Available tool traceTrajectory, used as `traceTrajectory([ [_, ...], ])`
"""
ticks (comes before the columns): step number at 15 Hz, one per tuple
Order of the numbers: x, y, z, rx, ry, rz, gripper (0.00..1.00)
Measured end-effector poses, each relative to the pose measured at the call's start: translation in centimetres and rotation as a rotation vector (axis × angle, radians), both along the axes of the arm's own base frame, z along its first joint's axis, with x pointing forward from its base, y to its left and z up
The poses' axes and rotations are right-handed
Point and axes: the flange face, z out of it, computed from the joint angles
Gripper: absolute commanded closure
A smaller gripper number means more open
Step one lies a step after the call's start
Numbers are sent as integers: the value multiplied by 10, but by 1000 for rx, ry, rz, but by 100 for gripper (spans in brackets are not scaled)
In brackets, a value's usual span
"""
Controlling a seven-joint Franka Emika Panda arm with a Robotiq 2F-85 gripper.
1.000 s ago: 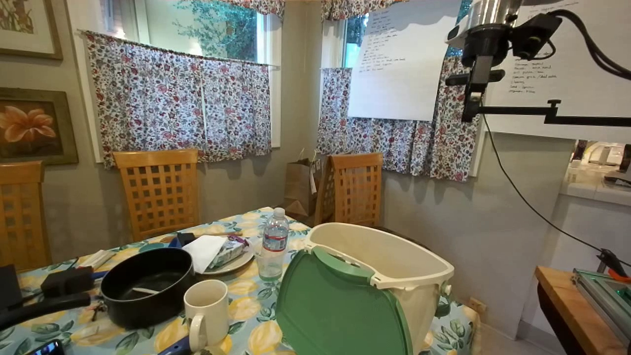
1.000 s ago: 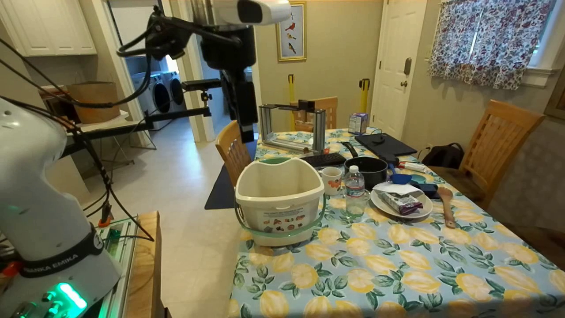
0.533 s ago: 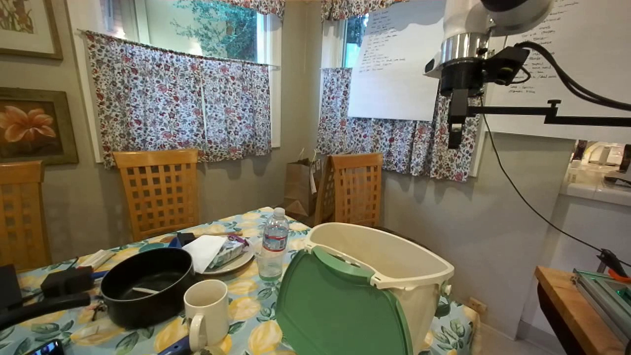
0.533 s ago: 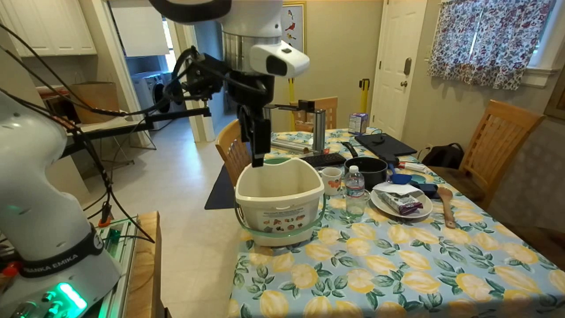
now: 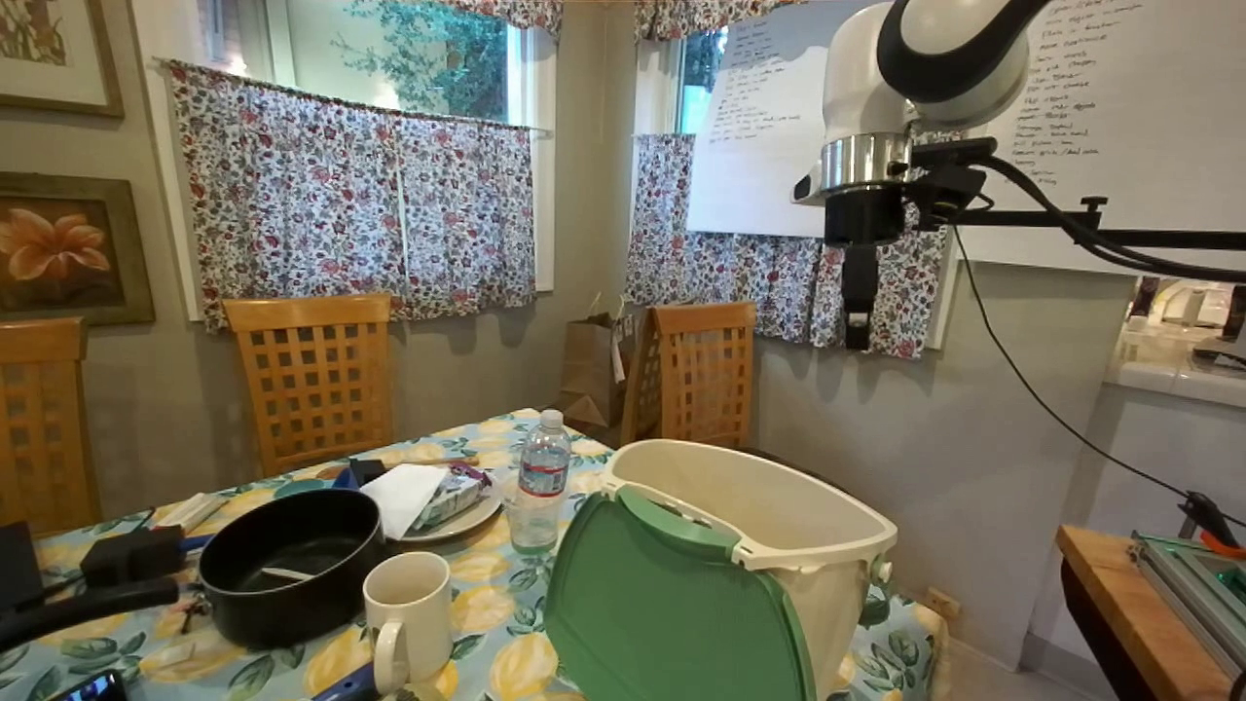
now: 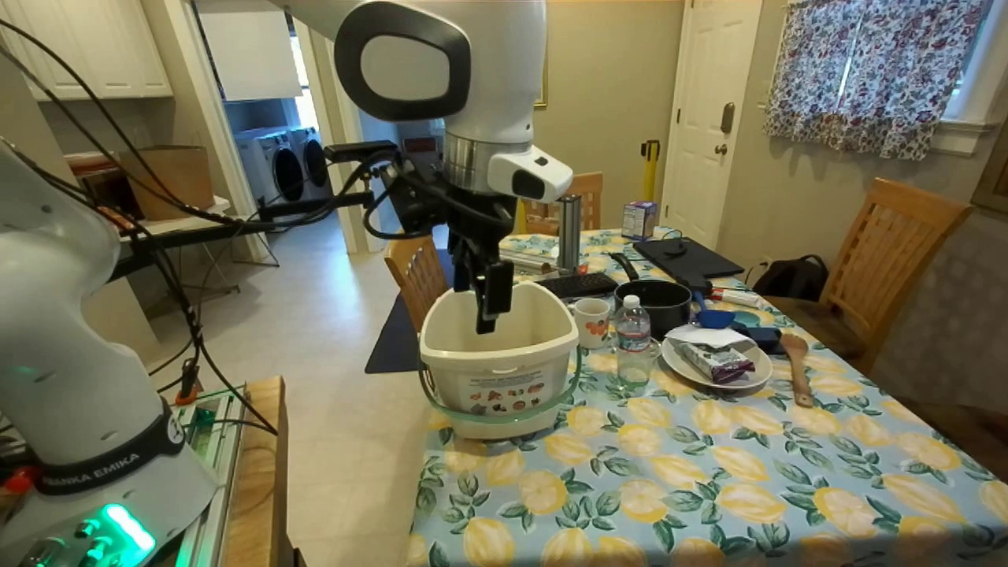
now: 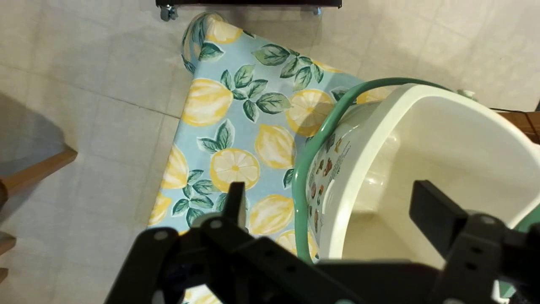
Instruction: Move the trash can to the left then the bottle to the right
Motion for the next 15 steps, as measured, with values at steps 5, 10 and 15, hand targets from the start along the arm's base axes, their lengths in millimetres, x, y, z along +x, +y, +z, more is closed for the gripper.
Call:
traceTrajectory([
  [5,-1,-4,5,-1,-12,-8,0],
  [10,10,-6,-9,-19,-46,-103,0],
  [15,33,6,-37,-73,-131,-197,0],
])
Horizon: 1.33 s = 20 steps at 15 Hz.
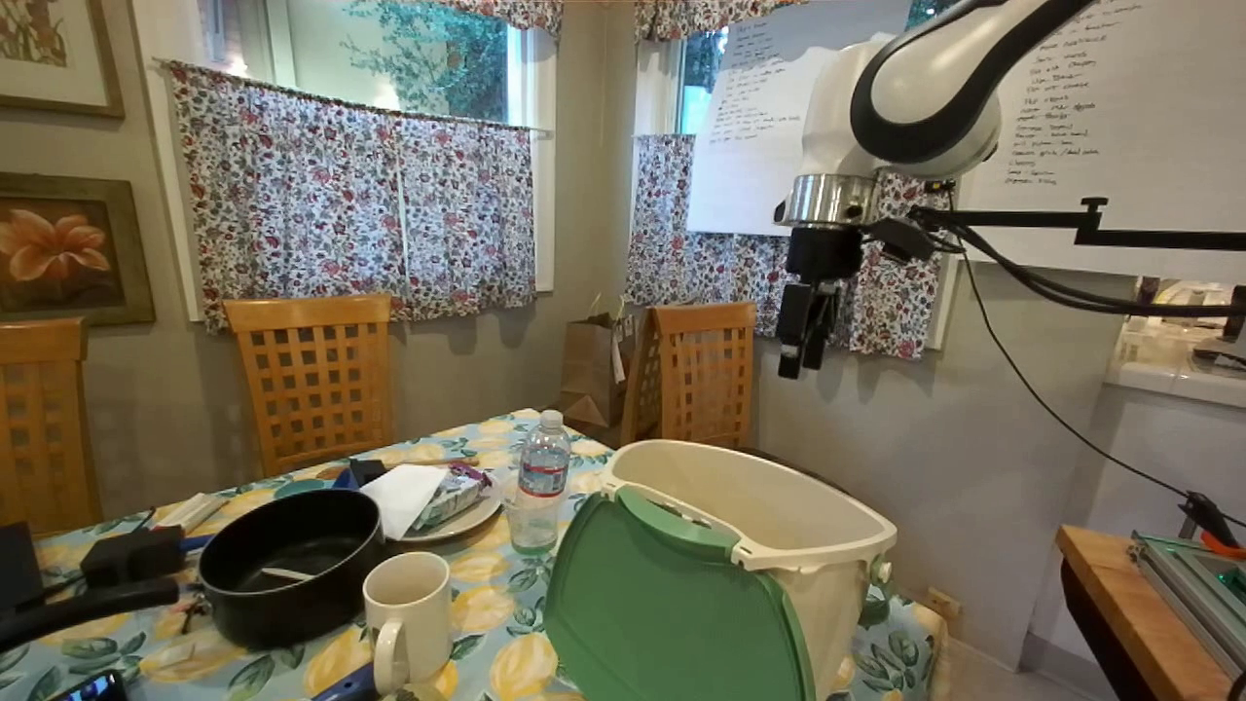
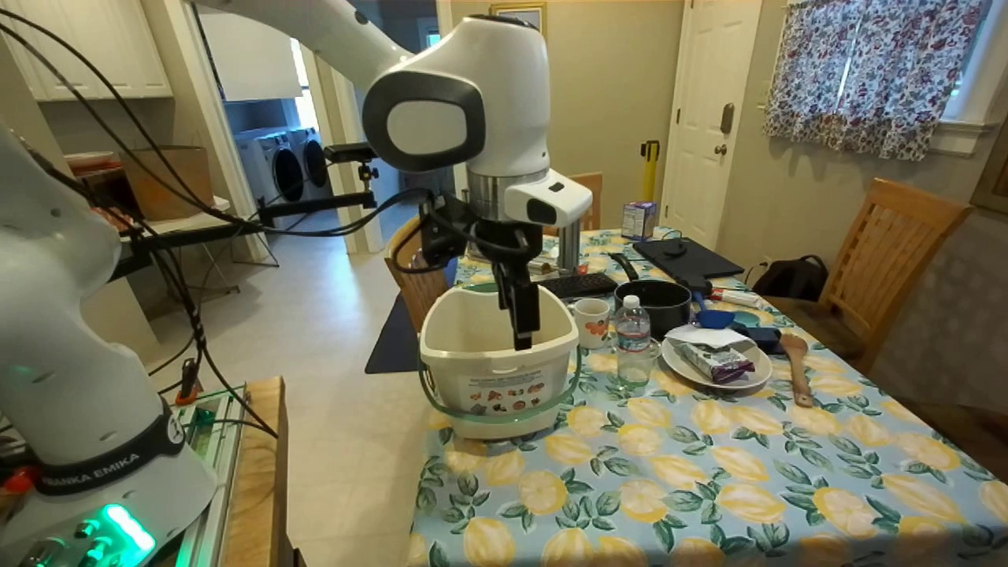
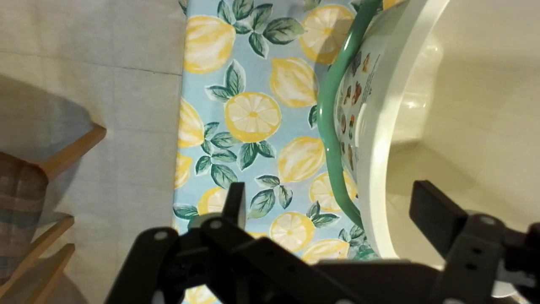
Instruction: Move the trash can to the left then the bottle to the right
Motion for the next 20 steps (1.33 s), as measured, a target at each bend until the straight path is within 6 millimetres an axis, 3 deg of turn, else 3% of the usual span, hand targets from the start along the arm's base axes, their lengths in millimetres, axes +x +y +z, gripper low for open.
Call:
traceTrajectory([
  [9,24,43,-69,-31,-17,22,0],
  [11,27,49,-82,-34,-18,32,26],
  [16,39,63,-105,-27,-22,23,62],
  [20,61,79,-105,-22,-54,10,90],
])
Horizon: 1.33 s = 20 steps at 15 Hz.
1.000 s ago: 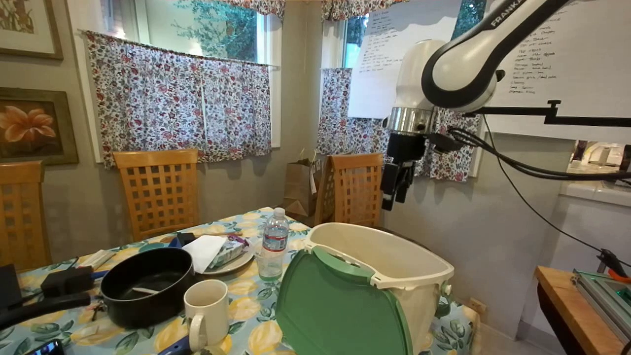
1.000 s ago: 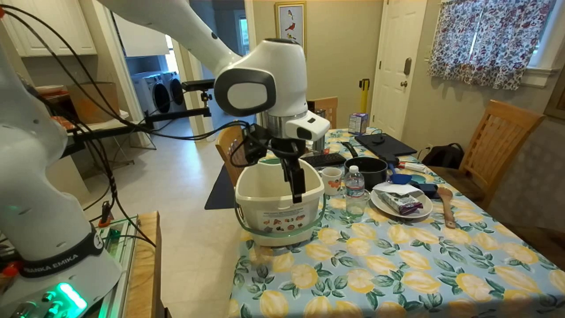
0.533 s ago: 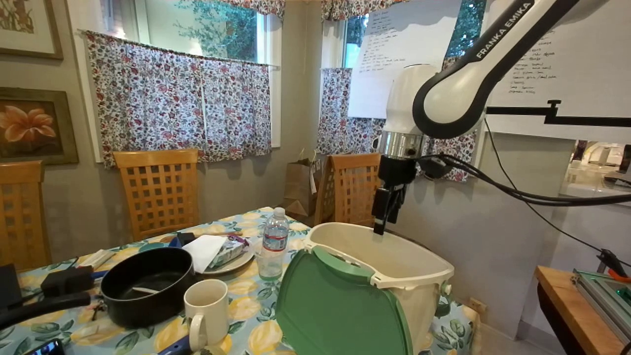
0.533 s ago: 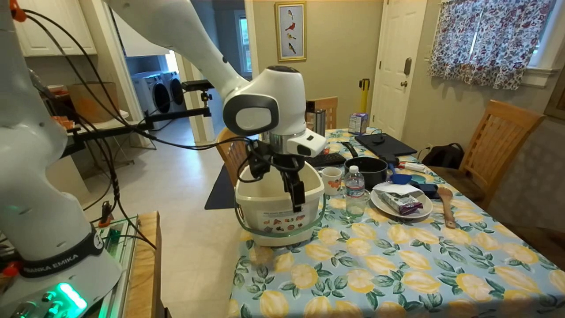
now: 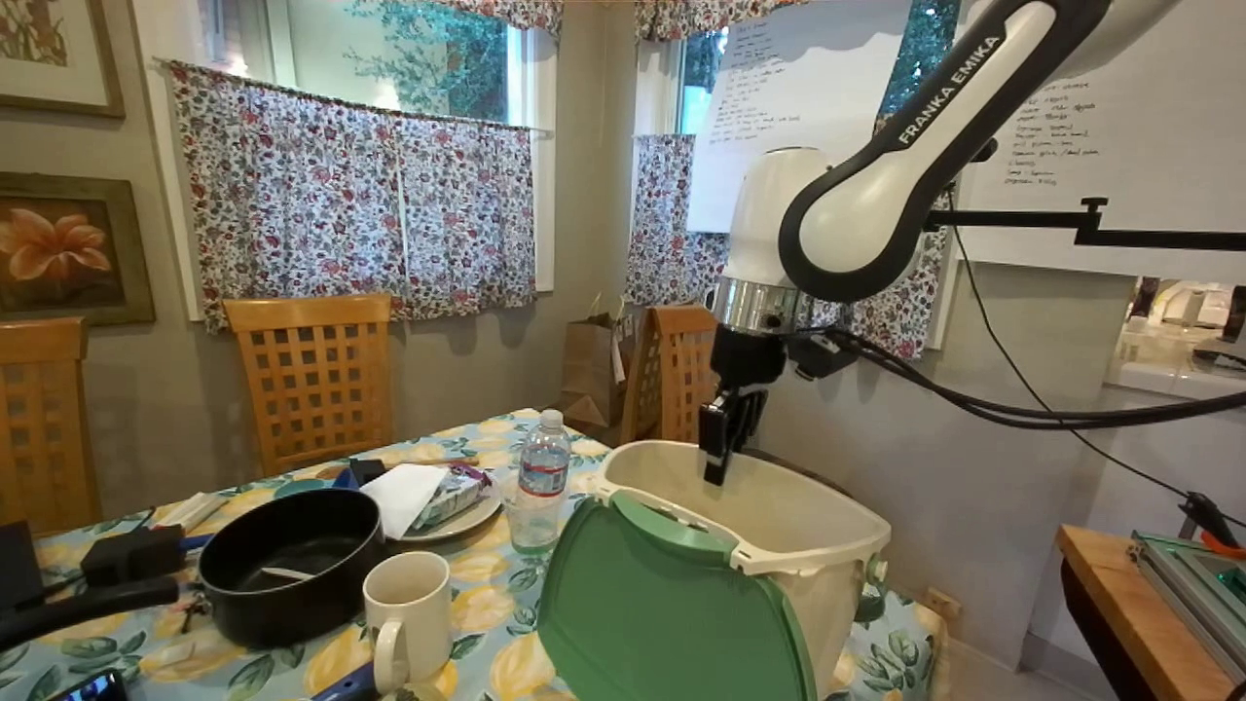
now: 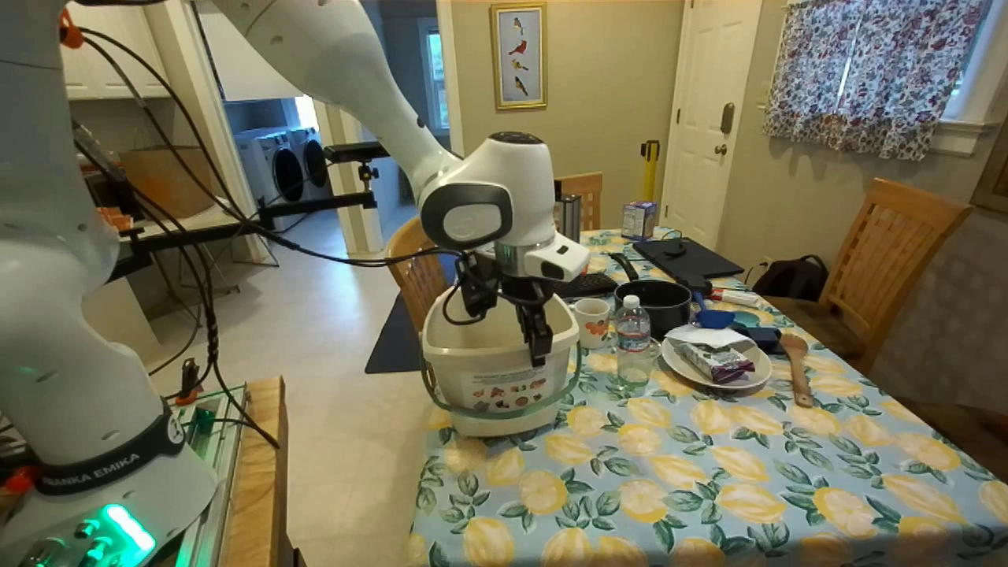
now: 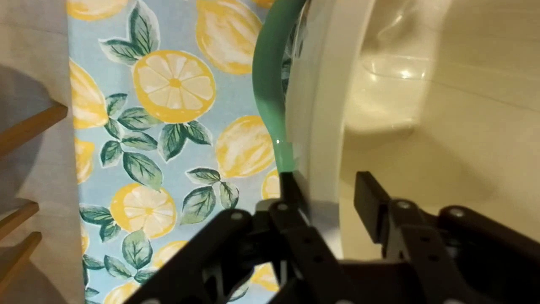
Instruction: Move the trash can to the left then the bottle to the right
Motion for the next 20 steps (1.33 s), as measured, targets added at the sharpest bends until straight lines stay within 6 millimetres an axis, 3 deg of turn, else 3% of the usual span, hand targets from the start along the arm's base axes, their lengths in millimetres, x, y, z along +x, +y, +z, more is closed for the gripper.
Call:
traceTrajectory([
  [2,14,7,3,2,-18,-9,98],
  [11,67,46,-3,23,-59,-19,96],
  [16,86,73,-4,37,-80,17,96],
  [17,89,79,-4,39,-83,25,58],
  [20,93,91,-4,41,-89,36,43],
])
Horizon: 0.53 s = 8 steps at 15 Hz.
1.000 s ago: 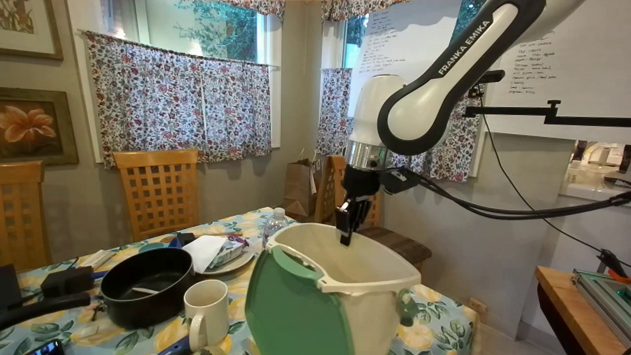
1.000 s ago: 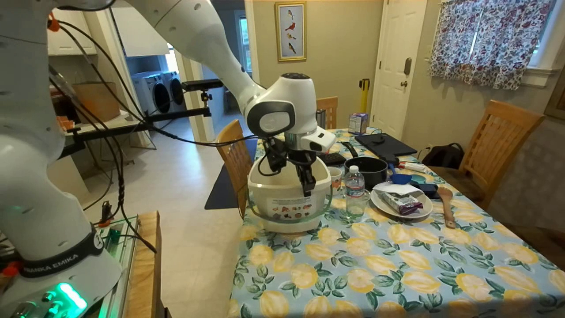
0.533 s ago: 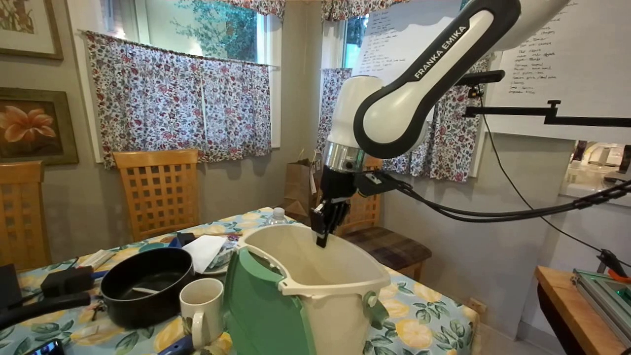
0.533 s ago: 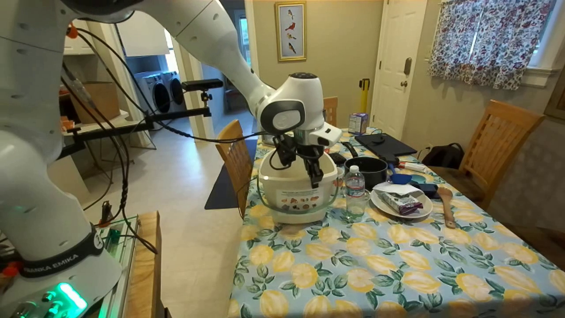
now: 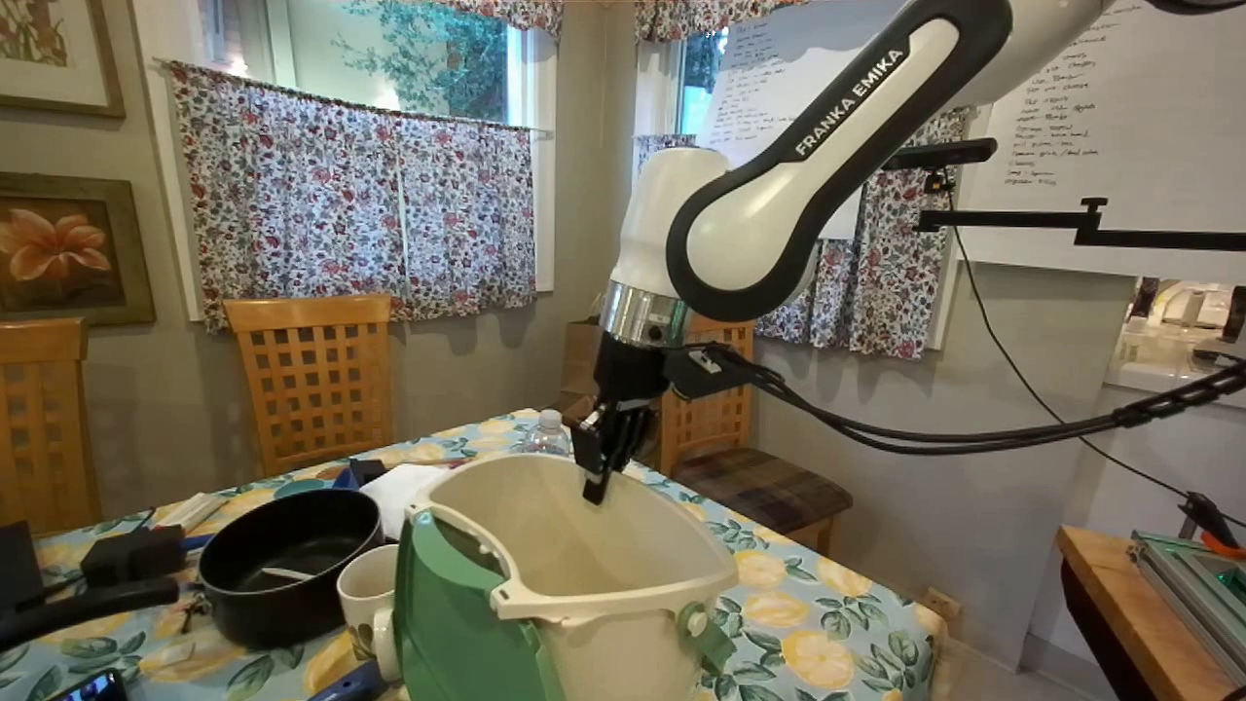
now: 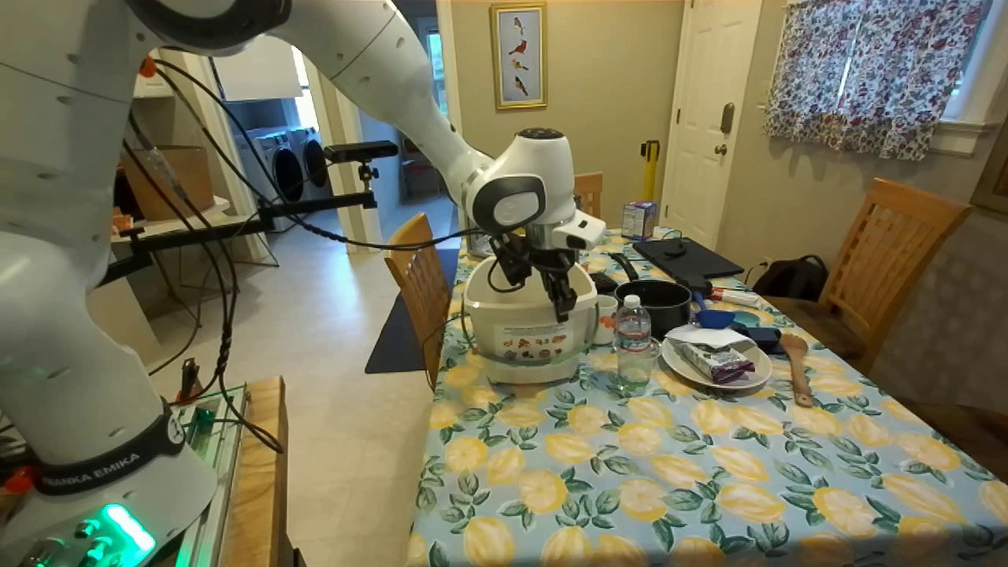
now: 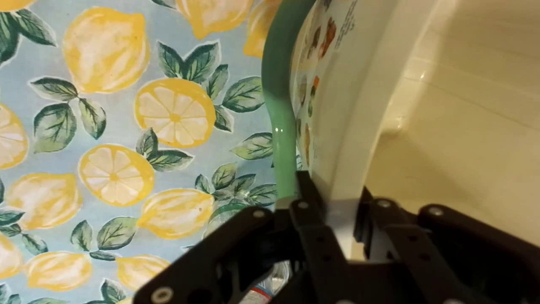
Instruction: Move the trash can to the left then the bottle to the right
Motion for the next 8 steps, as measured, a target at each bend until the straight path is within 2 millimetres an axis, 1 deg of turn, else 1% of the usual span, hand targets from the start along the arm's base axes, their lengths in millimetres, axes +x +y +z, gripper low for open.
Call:
traceTrajectory([
  [2,0,6,1,-1,-2,7,31],
  [3,0,8,2,-1,-4,8,23],
  [6,1,8,17,-1,-25,8,2],
  [7,1,7,25,-3,-38,8,0],
  [8,2,4,34,-6,-52,6,0],
])
